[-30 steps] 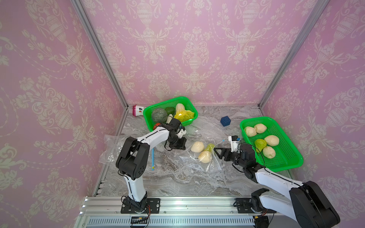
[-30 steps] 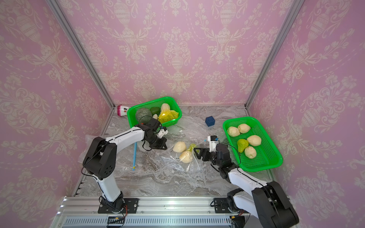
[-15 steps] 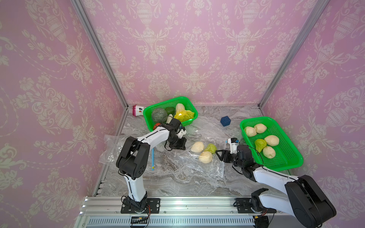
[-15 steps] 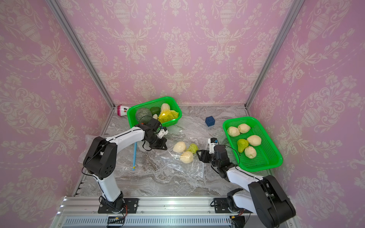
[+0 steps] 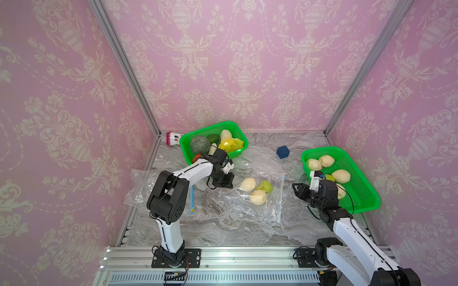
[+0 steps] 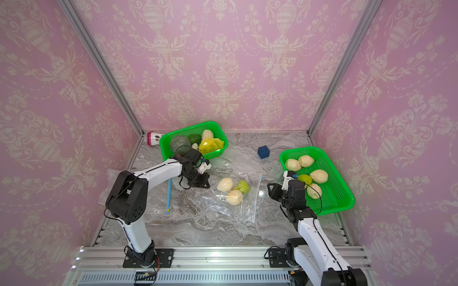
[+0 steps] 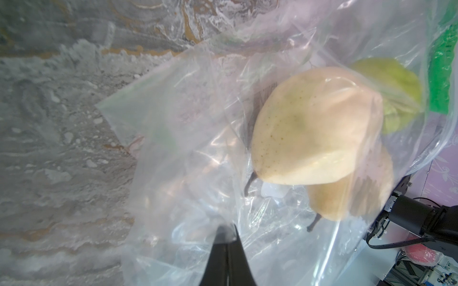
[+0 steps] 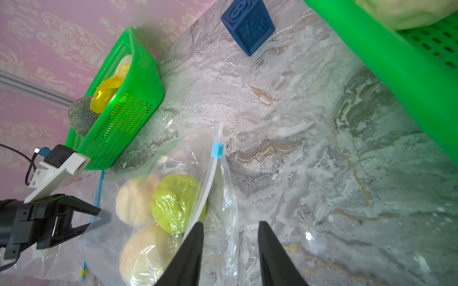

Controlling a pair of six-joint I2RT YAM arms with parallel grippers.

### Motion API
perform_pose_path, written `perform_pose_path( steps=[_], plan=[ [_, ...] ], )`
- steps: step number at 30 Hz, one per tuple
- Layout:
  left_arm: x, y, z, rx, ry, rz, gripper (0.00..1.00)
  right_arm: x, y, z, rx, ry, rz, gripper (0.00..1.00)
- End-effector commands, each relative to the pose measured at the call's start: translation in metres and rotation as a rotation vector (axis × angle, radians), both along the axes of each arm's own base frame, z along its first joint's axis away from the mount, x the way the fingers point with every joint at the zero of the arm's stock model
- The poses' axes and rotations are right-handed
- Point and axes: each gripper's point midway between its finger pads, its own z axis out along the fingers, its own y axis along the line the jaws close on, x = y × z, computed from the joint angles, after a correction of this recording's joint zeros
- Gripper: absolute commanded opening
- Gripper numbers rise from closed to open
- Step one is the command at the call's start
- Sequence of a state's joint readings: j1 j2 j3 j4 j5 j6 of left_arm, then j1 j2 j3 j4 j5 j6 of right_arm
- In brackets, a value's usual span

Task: Open the zip-top bag and take out the pear
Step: Pick up the pear from the zipper food storage bag.

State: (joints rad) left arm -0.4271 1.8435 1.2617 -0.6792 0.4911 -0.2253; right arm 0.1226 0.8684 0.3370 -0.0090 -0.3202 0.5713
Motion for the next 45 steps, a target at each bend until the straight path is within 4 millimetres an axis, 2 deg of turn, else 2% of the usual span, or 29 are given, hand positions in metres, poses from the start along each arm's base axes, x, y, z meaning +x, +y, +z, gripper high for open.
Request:
perform_pose_path(
  steps=[1, 5, 8, 15, 22, 25, 30, 34, 38, 42, 45],
  plan=[
    [0.003, 0.005, -0.002, 0.025, 0.0, -0.008, 0.0, -0.018, 0.008, -0.025, 0.004, 0.139, 0.072, 0.32],
    [0.003, 0.005, -0.002, 0.026, -0.001, -0.009, 0.0, -0.017, 0.025, -0.029, 0.072, 0.144, 0.15, 0.25],
    [0.003, 0.005, -0.002, 0.029, -0.002, -0.011, 0.0, -0.016, 0.036, -0.029, 0.121, 0.142, 0.203, 0.24],
    [0.002, 0.006, -0.003, 0.031, 0.003, -0.012, 0.0, -0.008, 0.059, -0.035, 0.175, 0.153, 0.284, 0.24],
    [0.003, 0.005, -0.003, 0.029, 0.002, -0.015, 0.0, -0.007, 0.093, -0.04, 0.266, 0.168, 0.325, 0.27],
    [0.002, 0.005, -0.004, 0.027, 0.008, -0.015, 0.0, -0.007, 0.103, -0.036, 0.319, 0.144, 0.332, 0.34],
    [0.002, 0.003, -0.004, 0.02, 0.014, -0.019, 0.0, -0.003, 0.116, -0.021, 0.348, 0.084, 0.361, 0.66],
    [0.002, 0.003, -0.004, 0.02, 0.012, -0.02, 0.0, -0.002, 0.122, -0.009, 0.342, 0.016, 0.407, 0.8],
    [0.002, 0.003, -0.004, 0.019, 0.012, -0.02, 0.0, 0.001, 0.119, -0.002, 0.294, -0.039, 0.398, 0.85],
    [0.001, 0.003, -0.005, 0.02, 0.015, -0.02, 0.0, 0.008, 0.108, -0.014, 0.156, -0.016, 0.333, 0.87],
    [0.002, 0.003, -0.006, 0.019, 0.02, -0.019, 0.0, 0.013, 0.105, -0.019, 0.114, -0.011, 0.301, 0.88]
  ],
)
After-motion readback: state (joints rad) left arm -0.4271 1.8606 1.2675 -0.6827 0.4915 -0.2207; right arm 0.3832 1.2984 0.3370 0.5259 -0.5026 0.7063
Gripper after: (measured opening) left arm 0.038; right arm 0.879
